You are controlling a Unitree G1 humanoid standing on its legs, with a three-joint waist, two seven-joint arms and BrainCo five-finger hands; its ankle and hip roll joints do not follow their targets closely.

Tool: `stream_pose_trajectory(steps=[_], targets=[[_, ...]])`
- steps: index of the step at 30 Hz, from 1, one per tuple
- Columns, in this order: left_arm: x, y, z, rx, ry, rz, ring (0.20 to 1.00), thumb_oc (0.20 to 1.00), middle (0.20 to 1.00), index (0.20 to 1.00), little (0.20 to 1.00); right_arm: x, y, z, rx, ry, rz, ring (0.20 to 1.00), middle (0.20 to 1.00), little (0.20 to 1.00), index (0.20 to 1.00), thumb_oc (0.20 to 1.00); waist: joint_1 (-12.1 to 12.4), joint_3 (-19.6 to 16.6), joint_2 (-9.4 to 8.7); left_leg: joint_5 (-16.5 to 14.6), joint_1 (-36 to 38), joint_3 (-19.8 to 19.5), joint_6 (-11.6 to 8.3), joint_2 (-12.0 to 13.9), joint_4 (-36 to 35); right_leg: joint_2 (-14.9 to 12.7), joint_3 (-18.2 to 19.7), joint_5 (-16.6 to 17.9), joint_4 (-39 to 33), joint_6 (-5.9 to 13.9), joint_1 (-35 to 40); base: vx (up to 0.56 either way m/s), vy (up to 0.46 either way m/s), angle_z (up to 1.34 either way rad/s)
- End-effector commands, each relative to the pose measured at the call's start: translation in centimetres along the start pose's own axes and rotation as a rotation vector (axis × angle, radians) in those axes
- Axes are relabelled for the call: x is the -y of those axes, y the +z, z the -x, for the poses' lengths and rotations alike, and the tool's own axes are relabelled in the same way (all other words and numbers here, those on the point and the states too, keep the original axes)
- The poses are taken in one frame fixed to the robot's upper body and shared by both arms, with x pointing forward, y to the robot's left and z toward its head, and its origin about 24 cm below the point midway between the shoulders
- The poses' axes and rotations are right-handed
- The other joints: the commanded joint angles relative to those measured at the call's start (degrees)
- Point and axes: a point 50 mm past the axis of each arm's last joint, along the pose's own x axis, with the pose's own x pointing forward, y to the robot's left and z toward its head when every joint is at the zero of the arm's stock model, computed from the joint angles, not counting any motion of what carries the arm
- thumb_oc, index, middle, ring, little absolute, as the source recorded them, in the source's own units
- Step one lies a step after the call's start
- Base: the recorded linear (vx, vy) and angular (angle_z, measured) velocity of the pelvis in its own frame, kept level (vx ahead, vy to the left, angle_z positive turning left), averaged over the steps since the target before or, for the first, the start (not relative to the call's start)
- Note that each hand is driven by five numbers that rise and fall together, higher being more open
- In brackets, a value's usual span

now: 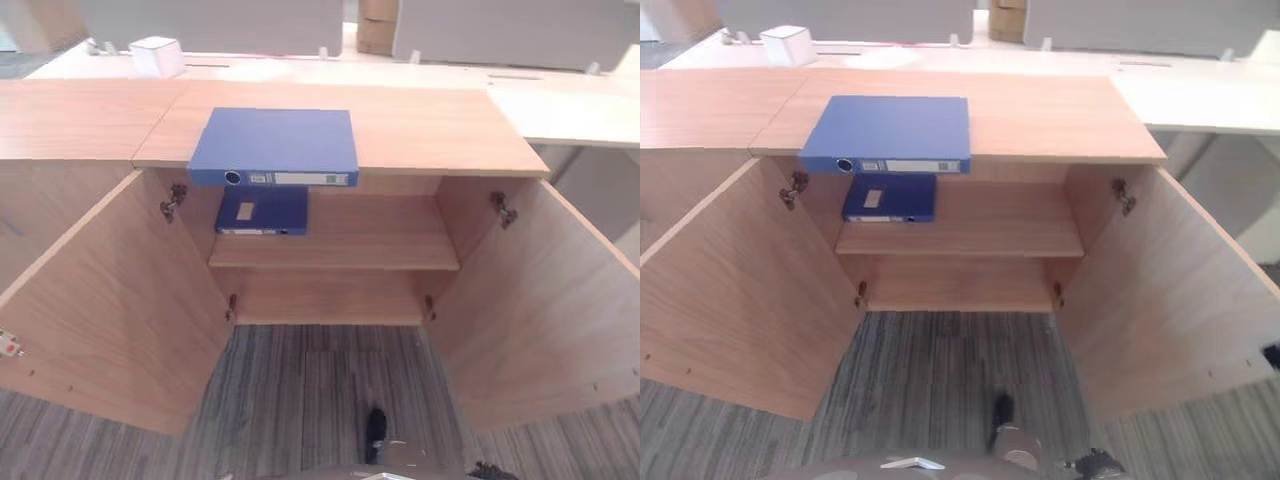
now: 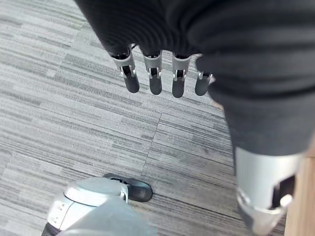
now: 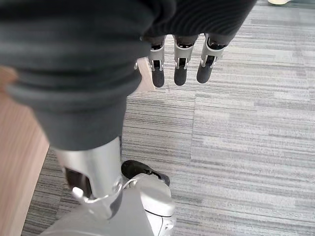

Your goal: Put the empty folder in the office cabinet

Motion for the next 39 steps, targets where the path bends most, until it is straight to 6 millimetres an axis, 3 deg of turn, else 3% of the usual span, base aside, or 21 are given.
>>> stream_pose_trajectory(steps=[1, 6, 13, 14, 16, 19, 21, 22, 23, 24, 25, 26, 27, 31, 34, 39], targets=[[-1.3, -0.5, 0.2, -0.032, 0.045, -0.003, 1.0, 1.0, 1.0, 1.0, 1.0, 1.3, 0.2, 0.1, -0.005, -0.043, 0.019, 1.0, 1.0, 1.0, 1.0, 1.0, 0.4, -0.9, -0.9, -0.5, -6.7, 1.6, -0.04, 1.3, -0.7, -0.4, -0.1, 0.1, -8.7, 5.07, 5.8, 0.19, -0.16, 0.01], [-0.9, -0.9, 0.2, -0.05, 0.035, -0.001, 1.0, 1.0, 1.0, 1.0, 1.0, 2.1, 0.0, 0.2, -0.011, -0.069, 0.007, 1.0, 1.0, 1.0, 1.0, 1.0, 0.1, -3.0, -0.3, -1.3, -4.9, 1.8, -1.27, 3.4, -0.7, 2.2, 0.2, -2.6, -9.6, 3.64, 8.6, 0.17, -0.138, -0.04], [-0.8, -0.1, 0.1, -0.019, 0.04, 0.008, 1.0, 1.0, 1.0, 1.0, 1.0, 2.5, 0.4, 0.2, 0.01, -0.081, 0.007, 1.0, 1.0, 1.0, 1.0, 1.0, 0.0, -3.9, -0.04, -2.3, -3.7, 1.7, -2.71, 5.4, 1.2, 3.9, 0.5, -5.1, -9.4, 2.22, 11.0, 0.1, -0.119, -0.02], [-0.9, 0.7, 0.1, 0.011, 0.046, 0.02, 1.0, 1.0, 1.0, 1.0, 1.0, 2.7, 0.8, 0.3, 0.025, -0.089, 0.007, 1.0, 1.0, 1.0, 1.0, 1.0, 0.2, -3.0, -0.62, -3.5, -7.0, 1.5, -3.56, 5.4, 8.9, 3.9, 0.6, -6.2, -9.2, 1.4, 11.8, -0.02, -0.132, 0.0], [-0.6, 2.3, 0.0, 0.06, 0.042, 0.025, 1.0, 1.0, 1.0, 1.0, 1.0, 2.9, 1.2, 0.3, 0.038, -0.1, 0.011, 1.0, 1.0, 1.0, 1.0, 1.0, 0.5, -1.1, -1.39, -2.7, -12.0, 1.2, -4.35, 4.5, 18.2, 3.5, 0.3, -6.6, -9.1, 0.59, 12.8, -0.05, -0.134, 0.13], [-0.4, 3.5, 0.0, 0.1, 0.042, 0.026, 1.0, 1.0, 1.0, 1.0, 1.0, 3.3, 1.3, 0.3, 0.034, -0.114, 0.019, 1.0, 1.0, 1.0, 1.0, 1.0, 0.8, 0.3, -1.52, -0.7, -16.1, 1.6, -4.72, 5.5, 24.2, 3.5, -0.4, -7.2, -9.3, -0.09, 14.0, -0.03, -0.036, 0.17], [-0.9, 4.4, 0.1, 0.132, 0.06, 0.016, 1.0, 1.0, 1.0, 1.0, 1.0, 3.9, 1.1, 0.4, 0.021, -0.133, 0.036, 1.0, 1.0, 1.0, 1.0, 1.0, 1.5, 0.6, -1.71, -0.7, -16.8, 1.5, -4.4, 6.8, 17.8, 2.8, -0.4, -7.2, -9.9, 0.78, 15.0, 0.07, 0.076, -0.09], [-0.9, 4.7, 0.1, 0.147, 0.063, 0.009, 1.0, 1.0, 1.0, 1.0, 1.0, 3.9, 1.1, 0.4, 0.025, -0.133, 0.042, 1.0, 1.0, 1.0, 1.0, 1.0, 1.7, 0.5, -1.56, 0.7, -16.5, 0.6, -4.53, 7.0, 14.8, 2.7, -0.2, -7.2, -9.9, 1.07, 15.0, 0.05, 0.054, -0.17], [-0.9, 4.7, 0.1, 0.147, 0.063, 0.009, 1.0, 1.0, 1.0, 1.0, 1.0, 3.9, 1.1, 0.4, 0.025, -0.133, 0.042, 1.0, 1.0, 1.0, 1.0, 1.0, 1.7, 0.5, -1.56, 0.7, -16.4, 0.6, -4.53, 7.0, 14.8, 2.7, -0.2, -7.2, -9.9, 1.07, 15.0, 0.06, 0.112, -0.27], [-1.1, 5.4, 0.2, 0.168, 0.072, -0.011, 1.0, 1.0, 1.0, 1.0, 1.0, 4.3, 1.4, 0.5, 0.039, -0.145, 0.048, 1.0, 1.0, 1.0, 1.0, 1.0, 1.7, 0.1, -0.44, 3.1, -15.2, 0.2, -5.17, 8.5, 6.4, 2.9, -0.1, -7.6, -9.9, 1.61, 14.9, 0.05, 0.111, -0.18], [-1.3, 5.4, 0.3, 0.169, 0.08, -0.018, 1.0, 1.0, 1.0, 1.0, 1.0, 4.3, 1.2, 0.5, 0.033, -0.144, 0.047, 1.0, 1.0, 1.0, 1.0, 1.0, 1.5, -0.5, -0.06, 3.9, -14.3, -0.1, -5.37, 8.9, 4.4, 3.1, -0.1, -7.7, -9.9, 1.78, 14.8, 0.11, 0.161, 0.02], [-1.0, 8.7, 0.6, 0.231, 0.091, -0.045, 1.0, 1.0, 1.0, 1.0, 1.0, 4.2, 1.1, 0.5, 0.025, -0.138, 0.063, 1.0, 1.0, 1.0, 1.0, 1.0, 0.5, -1.8, 0.31, 4.4, -12.6, 1.2, -5.88, 9.5, 2.2, 3.3, 0.1, -7.9, -9.9, 1.99, 14.8, 0.12, 0.13, 0.31], [-1.8, 9.3, 0.8, 0.262, 0.107, -0.041, 1.0, 1.0, 1.0, 1.0, 1.0, 4.3, 1.1, 0.5, 0.028, -0.142, 0.065, 1.0, 1.0, 1.0, 1.0, 1.0, 0.0, -2.5, 0.58, 4.5, -10.7, 2.0, -5.94, 9.7, 0.1, 3.3, 0.6, -7.9, -9.9, 2.08, 14.9, 0.13, 0.153, 0.25], [-1.7, 5.6, 0.5, 0.225, 0.1, -0.056, 1.0, 1.0, 1.0, 1.0, 1.0, 4.3, 0.2, 0.5, 0.032, -0.163, 0.014, 1.0, 1.0, 1.0, 1.0, 1.0, 0.6, -2.6, 0.73, 3.6, -9.4, 2.6, -5.59, 9.0, -0.7, 2.2, 0.7, -6.9, -9.9, 2.9, 14.2, -0.01, 0.127, -0.35], [-1.3, 6.4, 0.6, 0.284, 0.095, -0.057, 1.0, 1.0, 1.0, 1.0, 1.0, 3.9, 0.1, 0.5, 0.036, -0.158, 0.009, 1.0, 1.0, 1.0, 1.0, 1.0, 0.9, -1.9, 0.29, 3.2, -9.8, 2.7, -5.15, 8.2, -0.7, 1.5, 0.7, -6.2, -9.9, 3.54, 13.5, -0.05, 0.095, 0.14], [-0.2, 9.3, 1.7, 0.463, 0.046, -0.006, 1.0, 1.0, 1.0, 1.0, 1.0, 3.8, 0.2, 0.5, 0.05, -0.157, -0.011, 1.0, 1.0, 1.0, 1.0, 1.0, 1.0, -0.8, -0.16, 2.8, -10.3, 3.1, -4.4, 7.2, -0.7, 0.2, 1.0, -5.3, -9.9, 4.57, 12.8, -0.03, 0.097, -0.01]])
